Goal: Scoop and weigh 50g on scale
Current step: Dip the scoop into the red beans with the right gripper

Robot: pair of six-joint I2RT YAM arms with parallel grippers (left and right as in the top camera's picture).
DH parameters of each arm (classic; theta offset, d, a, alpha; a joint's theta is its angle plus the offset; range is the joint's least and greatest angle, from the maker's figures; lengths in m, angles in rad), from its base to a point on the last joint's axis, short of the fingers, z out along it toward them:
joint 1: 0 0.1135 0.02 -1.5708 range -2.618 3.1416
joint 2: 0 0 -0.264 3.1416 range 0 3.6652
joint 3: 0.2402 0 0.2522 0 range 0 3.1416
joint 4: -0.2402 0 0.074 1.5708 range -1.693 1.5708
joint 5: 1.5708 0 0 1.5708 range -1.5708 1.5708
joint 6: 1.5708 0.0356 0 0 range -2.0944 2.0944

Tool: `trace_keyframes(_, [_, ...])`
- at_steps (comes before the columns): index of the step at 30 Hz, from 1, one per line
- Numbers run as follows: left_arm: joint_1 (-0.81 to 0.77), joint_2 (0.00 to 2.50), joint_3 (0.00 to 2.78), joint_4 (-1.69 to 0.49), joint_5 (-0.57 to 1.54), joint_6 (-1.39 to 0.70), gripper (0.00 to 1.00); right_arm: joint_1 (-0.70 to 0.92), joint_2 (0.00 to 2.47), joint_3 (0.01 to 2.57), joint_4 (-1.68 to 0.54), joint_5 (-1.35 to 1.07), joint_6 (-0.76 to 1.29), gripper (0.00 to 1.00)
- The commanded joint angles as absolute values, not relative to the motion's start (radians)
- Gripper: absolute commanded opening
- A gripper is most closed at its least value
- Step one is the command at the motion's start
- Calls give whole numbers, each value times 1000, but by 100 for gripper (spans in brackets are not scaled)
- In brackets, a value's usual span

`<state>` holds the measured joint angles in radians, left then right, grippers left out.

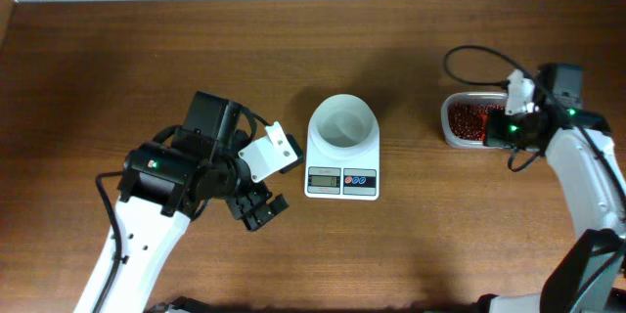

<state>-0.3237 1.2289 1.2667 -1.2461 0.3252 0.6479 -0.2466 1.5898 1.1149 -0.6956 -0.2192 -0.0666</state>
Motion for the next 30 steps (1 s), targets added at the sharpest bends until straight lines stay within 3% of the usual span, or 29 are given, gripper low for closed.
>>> trace_keyframes(1, [-318, 1230, 1259, -1247, 325, 664, 99, -348, 1602, 1126, -711, -420, -44, 4])
trace_keyframes(7, [-318, 1230, 1259, -1247, 325, 664, 99, -486, 1602, 1126, -741, -663, -44, 4])
trace_keyframes(19, [-318, 1230, 1259, -1247, 325, 664, 99, -596, 1602, 1126, -760, -822, -44, 4])
trace_keyframes(30, [-318, 1230, 1259, -1247, 325, 664, 99, -611, 1602, 1126, -790, -1121, -44, 4])
